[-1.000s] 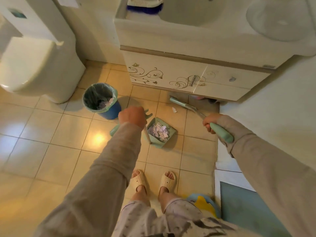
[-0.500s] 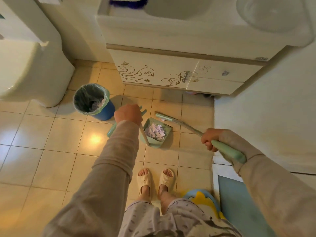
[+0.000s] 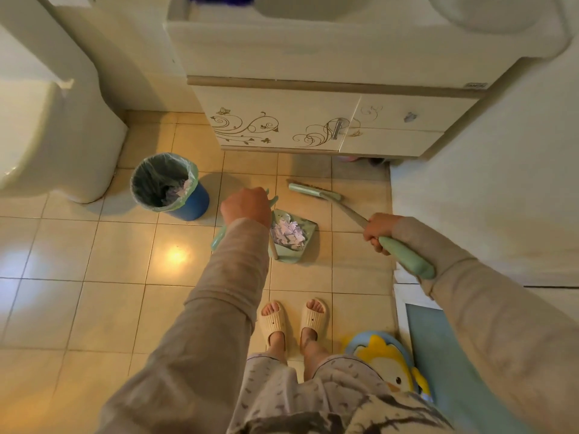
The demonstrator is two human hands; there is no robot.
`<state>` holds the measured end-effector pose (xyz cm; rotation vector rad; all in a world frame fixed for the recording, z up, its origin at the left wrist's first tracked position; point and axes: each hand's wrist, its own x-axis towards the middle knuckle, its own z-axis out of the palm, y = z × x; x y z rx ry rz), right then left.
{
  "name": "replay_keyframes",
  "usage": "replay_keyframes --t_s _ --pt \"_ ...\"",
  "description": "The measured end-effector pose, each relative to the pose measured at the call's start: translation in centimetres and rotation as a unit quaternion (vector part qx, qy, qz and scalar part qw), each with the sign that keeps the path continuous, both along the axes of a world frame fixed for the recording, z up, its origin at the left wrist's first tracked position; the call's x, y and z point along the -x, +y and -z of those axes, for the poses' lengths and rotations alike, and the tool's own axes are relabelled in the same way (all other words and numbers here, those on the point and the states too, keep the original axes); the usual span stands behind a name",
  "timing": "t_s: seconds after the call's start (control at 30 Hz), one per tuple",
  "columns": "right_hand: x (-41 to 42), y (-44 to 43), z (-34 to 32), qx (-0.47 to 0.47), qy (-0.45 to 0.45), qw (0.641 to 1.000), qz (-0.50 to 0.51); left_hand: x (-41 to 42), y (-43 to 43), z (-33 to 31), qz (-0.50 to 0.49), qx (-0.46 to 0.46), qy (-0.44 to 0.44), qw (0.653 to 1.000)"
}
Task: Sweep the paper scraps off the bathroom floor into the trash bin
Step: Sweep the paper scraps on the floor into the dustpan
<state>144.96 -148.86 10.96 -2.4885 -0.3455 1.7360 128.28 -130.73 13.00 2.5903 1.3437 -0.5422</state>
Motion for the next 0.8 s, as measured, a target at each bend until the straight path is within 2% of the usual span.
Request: replay_keyframes --t_s 0.1,0.27,0.33,0.43,0.5,0.63,0.7,0.8 --pt "2.5 1.0 2.0 0.03 -0.031 0.998 -0.048 0.0 0.3 0.1 0.0 -0.003 -0.001 1.0" --pt "7.4 -2.0 5.3 0.065 -0.01 0.994 -0.089 -0.3 0.9 0.0 -0.013 0.004 0.0 1.0" --pt "9.3 -3.9 6.0 0.071 0.002 0.995 -0.075 -0.5 0.9 -0.2 -0.009 0.005 0.0 1.0" --pt "11.1 -6.3 6.0 0.035 0.039 0.997 0.055 -0.3 1.0 -0.4 0.0 0.007 0.007 1.0" --pt "11.6 -7.6 5.3 -0.003 0.068 0.983 0.171 0.1 1.4 -0.6 -0.005 0.023 0.006 1.0" --pt "12.9 -9.7 3.4 -0.058 0.103 0.941 0.316 0.9 3.0 -1.4 -0.037 0.133 0.009 0.99" --pt "13.6 -10.3 2.8 -0.076 0.112 0.925 0.356 2.0 3.7 -1.7 -0.1 0.237 0.003 0.966" --pt "14.3 -10.8 2.4 -0.093 0.104 0.909 0.392 5.5 4.0 -1.2 -0.261 0.351 -0.009 0.899"
